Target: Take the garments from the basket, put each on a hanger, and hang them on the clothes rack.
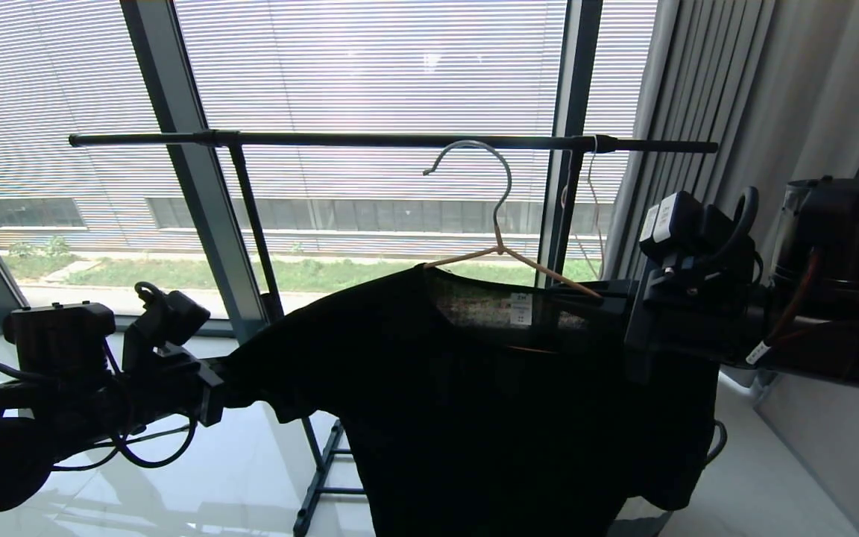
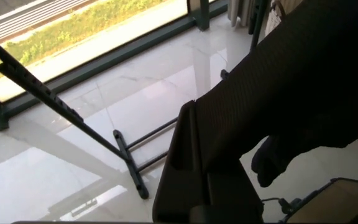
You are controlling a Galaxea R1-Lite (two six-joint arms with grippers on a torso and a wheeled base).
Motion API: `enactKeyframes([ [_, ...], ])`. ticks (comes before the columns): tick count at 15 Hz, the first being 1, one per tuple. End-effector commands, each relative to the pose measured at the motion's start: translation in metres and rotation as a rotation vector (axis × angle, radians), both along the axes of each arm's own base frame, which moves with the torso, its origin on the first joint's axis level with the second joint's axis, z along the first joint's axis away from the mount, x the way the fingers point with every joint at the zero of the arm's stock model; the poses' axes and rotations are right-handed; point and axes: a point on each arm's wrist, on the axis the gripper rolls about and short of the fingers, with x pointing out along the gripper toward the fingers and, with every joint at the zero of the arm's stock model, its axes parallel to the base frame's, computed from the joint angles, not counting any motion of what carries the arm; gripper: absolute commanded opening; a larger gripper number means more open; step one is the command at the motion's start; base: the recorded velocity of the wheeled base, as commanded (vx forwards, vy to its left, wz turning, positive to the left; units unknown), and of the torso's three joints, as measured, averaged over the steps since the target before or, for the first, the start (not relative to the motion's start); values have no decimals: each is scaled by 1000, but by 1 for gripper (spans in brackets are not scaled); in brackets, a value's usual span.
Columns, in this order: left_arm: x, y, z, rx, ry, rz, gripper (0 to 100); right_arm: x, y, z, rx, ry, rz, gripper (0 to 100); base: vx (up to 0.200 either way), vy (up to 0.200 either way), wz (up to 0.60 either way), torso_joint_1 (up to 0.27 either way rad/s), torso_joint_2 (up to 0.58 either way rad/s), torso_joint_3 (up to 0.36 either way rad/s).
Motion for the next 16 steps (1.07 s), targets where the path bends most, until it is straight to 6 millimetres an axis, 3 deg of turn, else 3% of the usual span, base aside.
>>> enactKeyframes([
  [1,-1,2,1,11,-2,24,0,-1,0,1,2,-3,1,0,0,0,0,0,0,0],
  [3,-2,1,4,14,-13,22,0,0,0,0,1,-2,1,0,0,0,0,0,0,0],
  [4,-3,0,6,15,-22,19,100,0,0,0,0,-1,1,0,0,0,0,0,0,0],
  [6,-7,-1,11,12,-35,22,100,0,0,0,0,-1,0,0,0,0,0,0,0,0],
  [8,-17,-9,28,-5,-84,11,100,0,0,0,7,19,-30,0,0,0,0,0,0,0],
  [12,-48,-37,98,-284,-163,77,100,3,-2,-2,47,102,-113,0,0,0,0,0,0,0],
  [16,-78,-37,108,-294,-49,288,100,3,-5,-8,51,139,-148,0,0,0,0,0,0,0],
])
